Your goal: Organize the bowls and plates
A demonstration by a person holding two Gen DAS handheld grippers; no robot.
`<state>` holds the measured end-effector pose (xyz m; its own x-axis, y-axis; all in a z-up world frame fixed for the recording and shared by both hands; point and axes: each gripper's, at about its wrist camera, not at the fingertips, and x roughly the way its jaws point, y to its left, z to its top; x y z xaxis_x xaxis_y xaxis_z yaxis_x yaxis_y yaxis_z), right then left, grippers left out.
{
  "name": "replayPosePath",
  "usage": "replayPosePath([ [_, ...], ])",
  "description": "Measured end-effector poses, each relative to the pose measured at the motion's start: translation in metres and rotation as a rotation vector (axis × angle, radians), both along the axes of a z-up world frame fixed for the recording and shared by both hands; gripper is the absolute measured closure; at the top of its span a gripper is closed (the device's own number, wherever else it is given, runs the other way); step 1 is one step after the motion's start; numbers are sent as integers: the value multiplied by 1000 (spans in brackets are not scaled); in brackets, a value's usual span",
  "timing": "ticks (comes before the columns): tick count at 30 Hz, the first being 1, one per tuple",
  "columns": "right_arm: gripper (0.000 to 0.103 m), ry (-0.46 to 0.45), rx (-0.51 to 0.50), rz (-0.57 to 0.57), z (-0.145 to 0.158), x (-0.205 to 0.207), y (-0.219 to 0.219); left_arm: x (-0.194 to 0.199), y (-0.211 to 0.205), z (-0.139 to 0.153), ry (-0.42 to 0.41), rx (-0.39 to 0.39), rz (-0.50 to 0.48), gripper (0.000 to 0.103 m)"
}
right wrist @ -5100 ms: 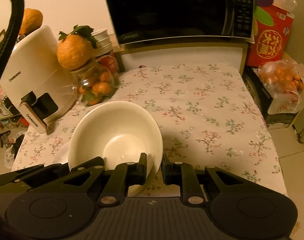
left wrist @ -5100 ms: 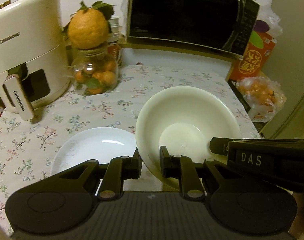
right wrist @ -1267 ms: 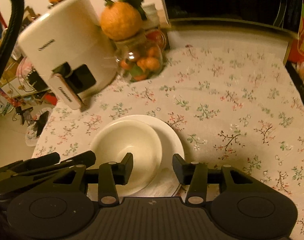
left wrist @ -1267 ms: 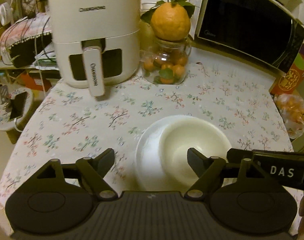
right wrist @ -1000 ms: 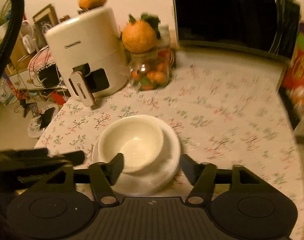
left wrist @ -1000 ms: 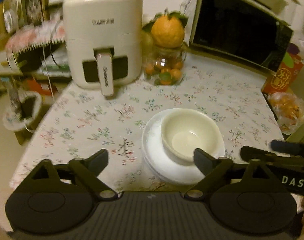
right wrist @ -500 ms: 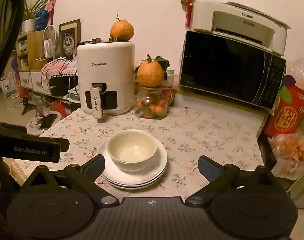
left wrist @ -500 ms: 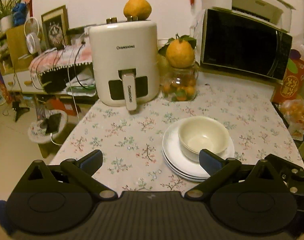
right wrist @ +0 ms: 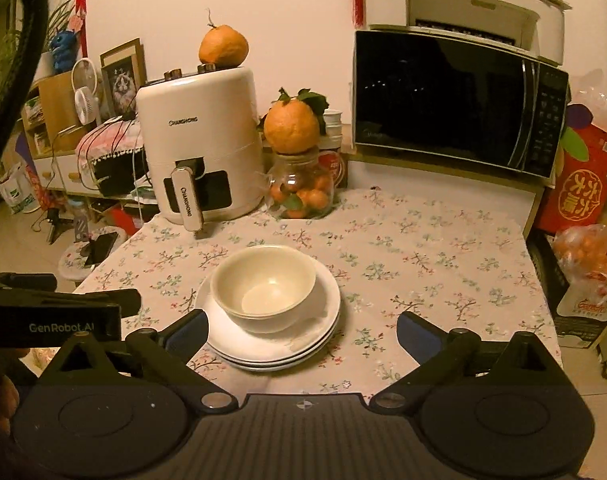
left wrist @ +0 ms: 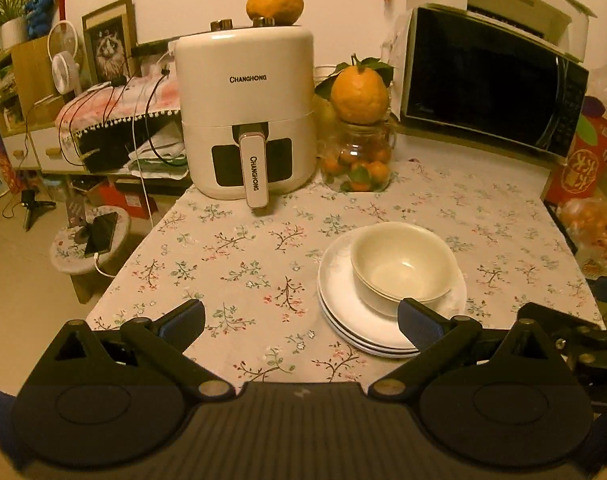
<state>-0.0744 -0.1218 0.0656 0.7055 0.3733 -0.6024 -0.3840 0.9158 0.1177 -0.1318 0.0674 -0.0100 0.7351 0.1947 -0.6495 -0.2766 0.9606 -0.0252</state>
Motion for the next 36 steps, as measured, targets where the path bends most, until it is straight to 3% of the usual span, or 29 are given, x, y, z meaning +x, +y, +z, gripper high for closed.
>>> replayPosePath([
  [8,4,9,-13,5,-2,1,3,2,3,-6,44,-21,-12,0],
  [36,4,19,-18,7,-2,3,2,2,-4,-6,53,-31,-66,0],
])
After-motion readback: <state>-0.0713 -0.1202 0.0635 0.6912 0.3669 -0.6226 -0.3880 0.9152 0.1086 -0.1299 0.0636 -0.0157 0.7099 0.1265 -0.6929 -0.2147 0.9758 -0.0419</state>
